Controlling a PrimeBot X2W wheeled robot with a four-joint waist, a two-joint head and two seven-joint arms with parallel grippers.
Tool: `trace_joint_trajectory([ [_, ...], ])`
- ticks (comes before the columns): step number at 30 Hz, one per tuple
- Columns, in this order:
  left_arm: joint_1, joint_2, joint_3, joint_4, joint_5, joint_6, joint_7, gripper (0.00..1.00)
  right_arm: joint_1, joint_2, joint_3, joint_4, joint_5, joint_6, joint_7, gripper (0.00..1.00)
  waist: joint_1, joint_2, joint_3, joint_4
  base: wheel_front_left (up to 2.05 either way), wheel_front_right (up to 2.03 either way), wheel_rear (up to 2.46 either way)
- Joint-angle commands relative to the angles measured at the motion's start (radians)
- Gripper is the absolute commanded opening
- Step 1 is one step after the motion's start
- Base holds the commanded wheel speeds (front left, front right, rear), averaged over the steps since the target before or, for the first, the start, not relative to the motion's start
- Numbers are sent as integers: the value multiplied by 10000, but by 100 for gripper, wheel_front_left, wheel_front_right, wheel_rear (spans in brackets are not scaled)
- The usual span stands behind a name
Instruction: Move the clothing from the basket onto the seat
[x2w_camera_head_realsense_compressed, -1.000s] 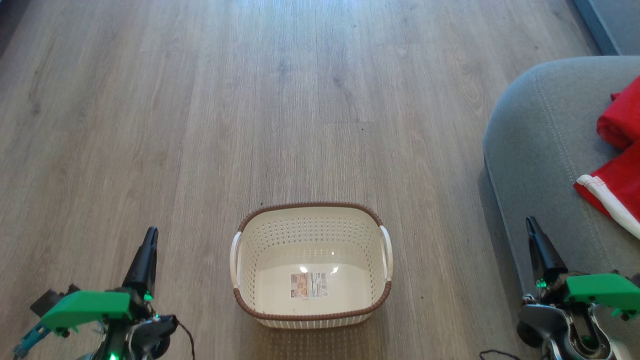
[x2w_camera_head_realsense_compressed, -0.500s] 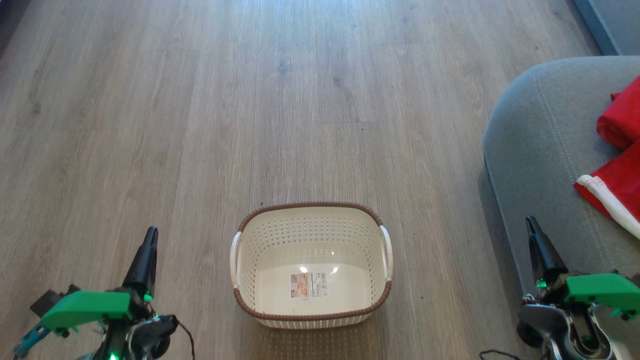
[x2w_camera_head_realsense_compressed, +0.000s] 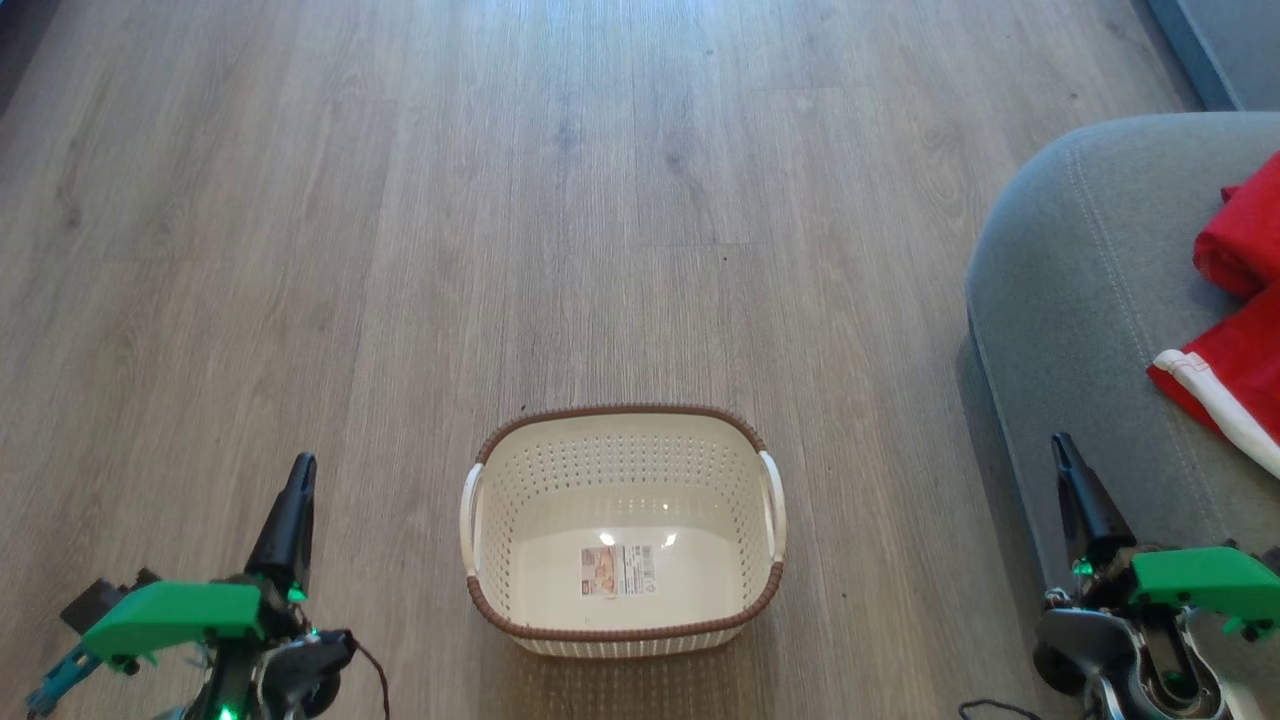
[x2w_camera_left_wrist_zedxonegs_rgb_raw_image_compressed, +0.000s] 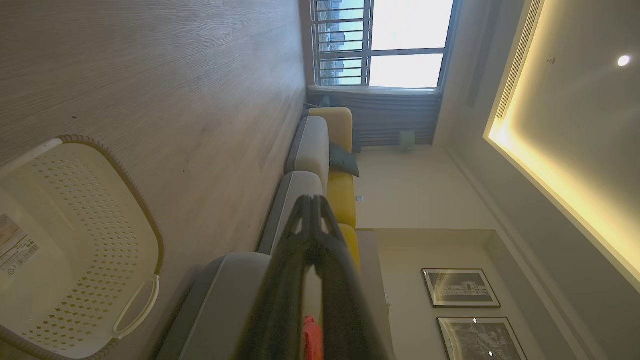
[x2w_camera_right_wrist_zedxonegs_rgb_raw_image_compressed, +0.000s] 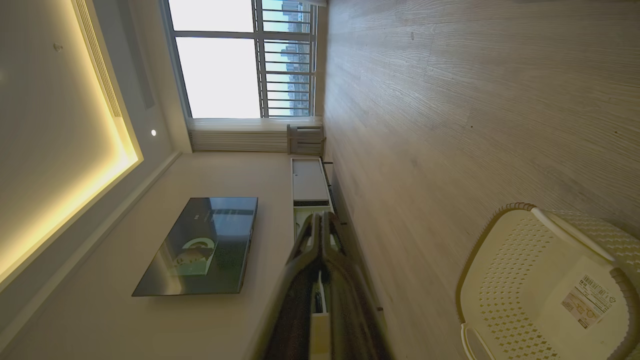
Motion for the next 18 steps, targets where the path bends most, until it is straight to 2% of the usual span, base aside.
trace_joint_trajectory([
  [1, -480, 79, 340, -330, -65, -19, 74, 0, -559, -35, 172, -391, 60, 0, 57, 0, 0, 0, 0, 0, 0, 0, 0],
  [18, -480, 79, 340, -330, -65, -19, 74, 0, -559, -35, 172, -391, 60, 0, 57, 0, 0, 0, 0, 0, 0, 0, 0],
])
